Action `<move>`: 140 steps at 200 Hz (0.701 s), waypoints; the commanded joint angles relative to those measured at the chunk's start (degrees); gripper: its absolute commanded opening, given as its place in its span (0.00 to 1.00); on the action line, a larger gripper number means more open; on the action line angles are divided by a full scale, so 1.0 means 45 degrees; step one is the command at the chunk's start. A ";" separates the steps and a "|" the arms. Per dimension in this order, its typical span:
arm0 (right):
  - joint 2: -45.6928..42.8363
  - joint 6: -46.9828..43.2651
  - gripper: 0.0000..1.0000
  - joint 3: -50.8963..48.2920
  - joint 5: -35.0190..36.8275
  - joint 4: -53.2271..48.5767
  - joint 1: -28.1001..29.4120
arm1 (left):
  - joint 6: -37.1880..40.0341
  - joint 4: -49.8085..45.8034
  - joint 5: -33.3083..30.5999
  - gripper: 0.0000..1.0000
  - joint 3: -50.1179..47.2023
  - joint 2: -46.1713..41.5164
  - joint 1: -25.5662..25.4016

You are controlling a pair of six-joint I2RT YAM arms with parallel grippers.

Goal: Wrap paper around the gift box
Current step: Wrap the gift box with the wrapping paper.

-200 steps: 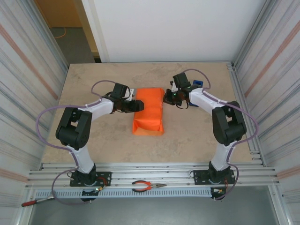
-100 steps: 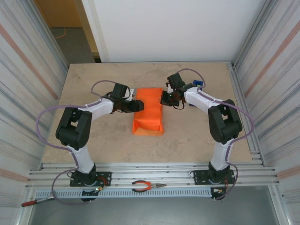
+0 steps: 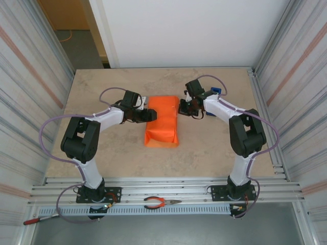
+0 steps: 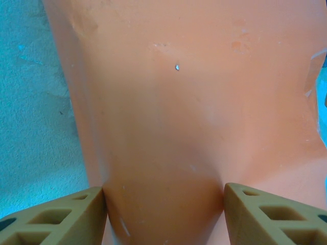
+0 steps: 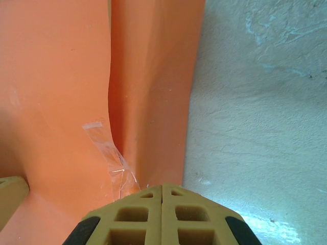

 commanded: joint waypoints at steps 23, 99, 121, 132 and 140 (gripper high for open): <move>0.0526 -0.0338 0.03 0.0287 -0.0033 -0.0364 0.0420 | 0.0386 -0.1698 -0.0717 0.61 -0.0479 0.0634 -0.0179; -0.0135 0.0180 0.03 -0.0445 -0.1006 0.0100 -0.0333 | 0.0342 -0.1710 -0.0573 0.61 -0.0411 0.0584 -0.0183; -0.0627 0.0419 0.03 -0.0608 -0.1349 0.0389 -0.0873 | 0.0287 -0.1705 -0.0415 0.61 -0.0323 0.0477 -0.0172; -0.0755 0.0545 0.04 -0.0538 -0.1597 0.0590 -0.1041 | 0.0238 -0.1708 -0.0286 0.61 -0.0276 0.0387 -0.0166; -0.0794 0.0604 0.04 -0.0461 -0.1777 0.0770 -0.1096 | 0.0202 -0.1701 -0.0219 0.61 -0.0244 0.0337 -0.0176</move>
